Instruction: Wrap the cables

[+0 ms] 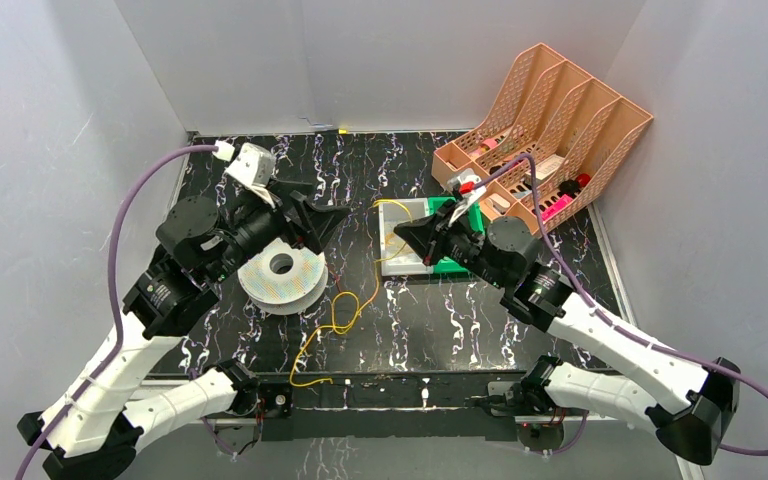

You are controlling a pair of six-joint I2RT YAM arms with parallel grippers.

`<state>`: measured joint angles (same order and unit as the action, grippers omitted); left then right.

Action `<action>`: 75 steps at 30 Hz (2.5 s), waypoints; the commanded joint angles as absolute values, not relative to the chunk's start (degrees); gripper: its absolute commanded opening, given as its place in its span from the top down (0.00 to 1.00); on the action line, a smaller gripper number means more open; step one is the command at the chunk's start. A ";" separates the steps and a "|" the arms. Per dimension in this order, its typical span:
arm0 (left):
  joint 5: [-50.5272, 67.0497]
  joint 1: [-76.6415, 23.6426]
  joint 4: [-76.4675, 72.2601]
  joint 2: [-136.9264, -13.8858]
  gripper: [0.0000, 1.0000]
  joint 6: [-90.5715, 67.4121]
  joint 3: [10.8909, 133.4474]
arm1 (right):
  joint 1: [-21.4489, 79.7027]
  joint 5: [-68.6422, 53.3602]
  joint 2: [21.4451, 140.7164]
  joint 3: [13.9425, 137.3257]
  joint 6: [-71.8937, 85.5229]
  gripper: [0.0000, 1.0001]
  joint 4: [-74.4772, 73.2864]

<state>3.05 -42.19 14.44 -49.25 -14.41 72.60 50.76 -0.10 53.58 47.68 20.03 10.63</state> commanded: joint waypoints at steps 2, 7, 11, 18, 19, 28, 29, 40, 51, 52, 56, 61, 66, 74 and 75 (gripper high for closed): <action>-5.40 -42.38 21.53 -48.08 0.13 -10.14 73.23 | 50.88 6.18 52.23 52.62 15.47 1.00 1.98; -9.11 -42.41 27.27 -49.23 0.11 -10.01 72.50 | 50.87 6.84 51.67 53.94 14.18 1.00 -2.32; -13.81 -42.45 32.94 -50.68 0.10 -10.98 71.83 | 50.88 9.54 52.21 56.21 15.63 1.00 -7.79; -16.12 -42.38 39.27 -52.54 0.03 -11.53 68.90 | 50.75 13.13 56.55 60.95 17.85 1.00 -19.70; -15.92 -42.45 39.71 -52.93 0.03 -11.45 68.46 | 50.79 13.48 57.00 60.99 18.17 1.00 -20.26; -19.28 -42.45 46.39 -60.52 0.02 -10.72 65.82 | 49.85 20.26 59.69 59.23 25.71 1.00 -23.13; -20.39 -42.45 47.00 -61.66 0.02 -10.84 65.52 | 49.32 20.47 59.87 59.20 26.61 1.00 -23.58; -34.77 -44.67 47.96 -79.98 0.02 -16.86 65.57 | 39.93 10.17 58.39 53.95 31.70 1.00 -21.35; -50.86 -43.94 49.62 -105.58 0.02 -27.98 82.83 | 39.17 9.06 53.98 49.01 32.67 1.00 -19.28; -51.97 -43.45 50.94 -108.09 0.02 -30.57 84.77 | 39.07 8.94 53.22 48.84 32.40 1.00 -19.41; -55.97 -40.99 61.96 -116.12 0.02 -46.09 91.51 | 38.76 7.89 51.15 47.94 31.75 1.00 -19.67; -55.48 -38.95 64.32 -115.76 0.02 -54.93 85.58 | 38.43 6.38 49.85 46.77 31.29 1.00 -19.59; -54.93 -38.77 63.67 -115.63 0.01 -54.02 84.06 | 38.45 5.64 49.66 46.65 31.38 1.00 -19.36; -51.92 -38.74 57.10 -108.55 0.09 -47.17 79.85 | 38.46 5.50 49.57 46.85 31.29 1.00 -19.41; -51.27 -38.76 55.78 -107.28 0.12 -46.05 79.16 | 38.43 5.42 49.57 46.85 31.29 1.00 -19.38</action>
